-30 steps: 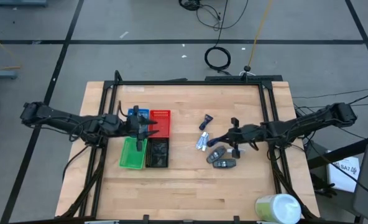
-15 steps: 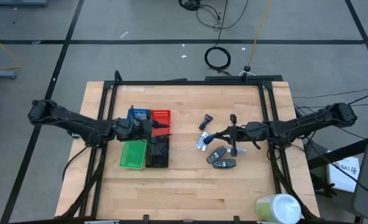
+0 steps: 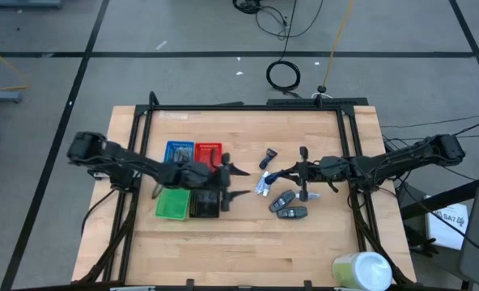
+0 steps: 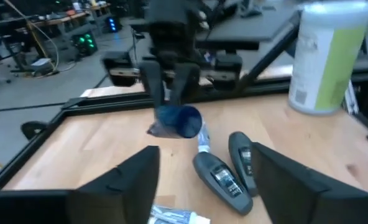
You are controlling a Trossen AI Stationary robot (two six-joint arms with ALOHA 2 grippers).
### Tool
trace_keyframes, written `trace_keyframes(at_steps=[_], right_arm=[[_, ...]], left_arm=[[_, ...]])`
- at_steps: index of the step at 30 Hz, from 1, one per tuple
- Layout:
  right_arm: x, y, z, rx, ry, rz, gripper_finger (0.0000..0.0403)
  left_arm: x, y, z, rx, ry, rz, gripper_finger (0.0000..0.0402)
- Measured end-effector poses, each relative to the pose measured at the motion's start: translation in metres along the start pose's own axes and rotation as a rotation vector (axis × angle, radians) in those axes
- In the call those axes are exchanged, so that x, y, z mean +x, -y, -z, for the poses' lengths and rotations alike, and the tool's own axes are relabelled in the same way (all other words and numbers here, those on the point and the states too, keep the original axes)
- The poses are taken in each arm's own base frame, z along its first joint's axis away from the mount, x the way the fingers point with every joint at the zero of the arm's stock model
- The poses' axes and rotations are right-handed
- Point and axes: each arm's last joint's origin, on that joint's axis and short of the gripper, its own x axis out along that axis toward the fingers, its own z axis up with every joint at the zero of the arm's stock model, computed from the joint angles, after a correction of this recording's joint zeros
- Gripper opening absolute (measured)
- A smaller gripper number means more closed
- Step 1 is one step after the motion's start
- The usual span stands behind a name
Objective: Pick & Place Travel size toiletries
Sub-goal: Put the bottom blue shave cream into the green bin
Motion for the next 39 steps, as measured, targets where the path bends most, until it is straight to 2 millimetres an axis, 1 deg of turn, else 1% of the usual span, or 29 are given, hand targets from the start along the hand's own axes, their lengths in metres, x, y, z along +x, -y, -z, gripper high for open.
trace_keyframes(at_steps=[4,7,10,14,20,26,31,39], right_arm=[[0.000,0.000,0.000,0.011,0.000,-0.001,0.0017],[0.000,0.000,-0.001,0.017,0.009,-0.003,0.0018],[0.000,0.000,-0.003,0.018,0.026,-0.005,0.0018],[0.000,0.000,-0.003,0.016,0.033,-0.006,0.0018],[0.000,0.000,-0.003,0.014,0.033,-0.007,0.0018],[0.000,0.000,-0.003,0.013,0.031,-0.008,0.0018],[0.000,0.000,-0.002,0.009,0.026,-0.006,0.0018],[0.000,0.000,-0.003,0.003,0.028,-0.004,0.0018]], left_arm=[[0.023,0.001,-0.004,0.075,-0.002,-0.008,0.0310],[0.036,0.003,-0.006,0.155,0.002,-0.008,0.0337],[0.050,0.002,-0.002,0.181,-0.015,-0.015,0.0351],[0.066,-0.001,0.000,0.185,-0.023,-0.029,0.0355],[0.081,-0.008,-0.001,0.201,-0.021,-0.052,0.0343],[0.082,-0.016,-0.002,0.189,-0.018,-0.072,0.0322],[0.082,-0.020,0.002,0.189,-0.056,-0.073,0.0290],[0.082,-0.019,0.004,0.169,-0.073,-0.064,0.0223]])
